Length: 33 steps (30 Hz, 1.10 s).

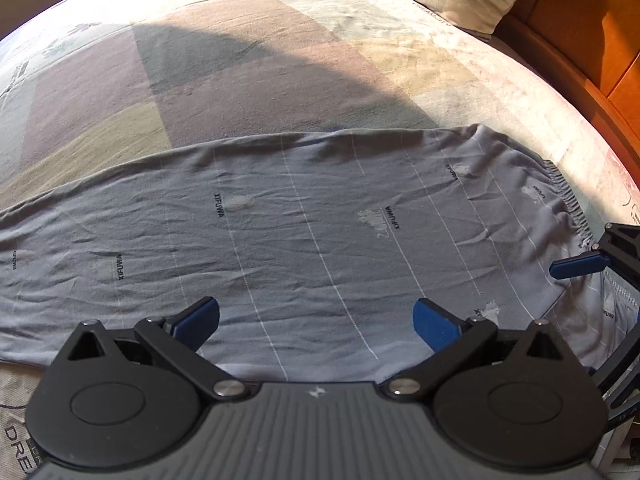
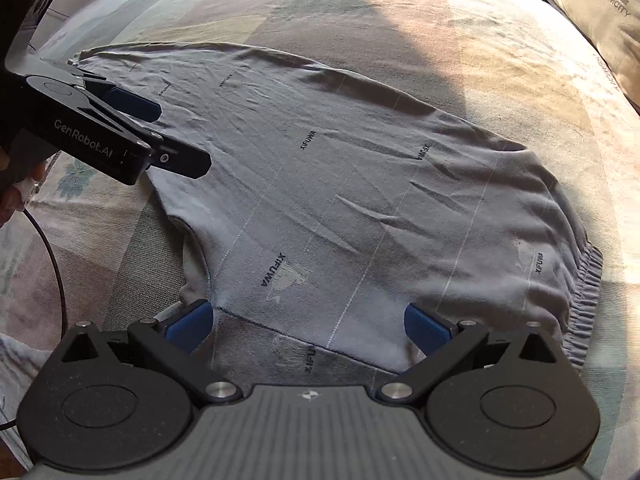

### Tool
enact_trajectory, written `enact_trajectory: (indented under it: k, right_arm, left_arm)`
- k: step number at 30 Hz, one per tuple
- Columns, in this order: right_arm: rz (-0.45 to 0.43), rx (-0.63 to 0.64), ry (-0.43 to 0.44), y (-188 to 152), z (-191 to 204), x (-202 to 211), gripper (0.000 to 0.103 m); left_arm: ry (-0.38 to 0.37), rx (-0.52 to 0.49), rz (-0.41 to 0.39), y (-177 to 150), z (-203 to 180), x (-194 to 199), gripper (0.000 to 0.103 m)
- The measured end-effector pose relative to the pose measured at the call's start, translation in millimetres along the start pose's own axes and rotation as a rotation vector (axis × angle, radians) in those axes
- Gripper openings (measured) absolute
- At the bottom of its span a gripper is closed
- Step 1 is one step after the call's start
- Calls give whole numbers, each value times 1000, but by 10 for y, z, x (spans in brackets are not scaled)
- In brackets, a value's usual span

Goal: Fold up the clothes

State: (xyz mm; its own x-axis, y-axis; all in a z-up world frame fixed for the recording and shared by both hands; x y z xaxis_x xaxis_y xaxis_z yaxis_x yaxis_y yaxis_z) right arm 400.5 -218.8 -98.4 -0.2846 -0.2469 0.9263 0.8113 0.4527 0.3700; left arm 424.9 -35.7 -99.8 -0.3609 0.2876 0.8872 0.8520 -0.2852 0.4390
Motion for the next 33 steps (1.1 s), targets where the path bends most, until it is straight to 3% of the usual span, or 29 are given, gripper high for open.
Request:
enact_trajectory:
  k: [4,8,12,22,30,33]
  right_arm:
    - [66,36,-88,-284,-116,-73,103]
    - [56,54,-121,-329,-105,-118,103]
    - [65,25,-128,-280,-131,-159,103]
    - [33,40,-125,-281,-128,-174,103]
    - [39,45,-126,-251,-123,-188,103]
    - [46,46,-123,-248,-123,-183,103]
  left_arm:
    - [4,-41,8,-42,-92,-116,102]
    - [8,-56,22,-62,-113,-228,102]
    - [15,-62,26,-58,-96,-181,102]
    - [20,-115,6,-242,-15,353,102]
    - [6,-162,25,-411,-170,470,102]
    - [-36,-147,29,-399,-276,395,102]
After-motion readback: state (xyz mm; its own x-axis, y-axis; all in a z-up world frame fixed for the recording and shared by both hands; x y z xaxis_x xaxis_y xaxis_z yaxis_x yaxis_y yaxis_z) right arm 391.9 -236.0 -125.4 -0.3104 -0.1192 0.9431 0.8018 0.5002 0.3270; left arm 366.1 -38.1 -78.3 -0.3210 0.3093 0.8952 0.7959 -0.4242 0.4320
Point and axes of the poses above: each gripper's, at about its wrist camera, not at the fingertips, and x roughly against the way its jaws point, z to its left, y to its top, the point moved 4 cm from there along -x, roughly the way its jaws point, and after that the axes turned 2 degrees about -y, right-handed, at the moved point
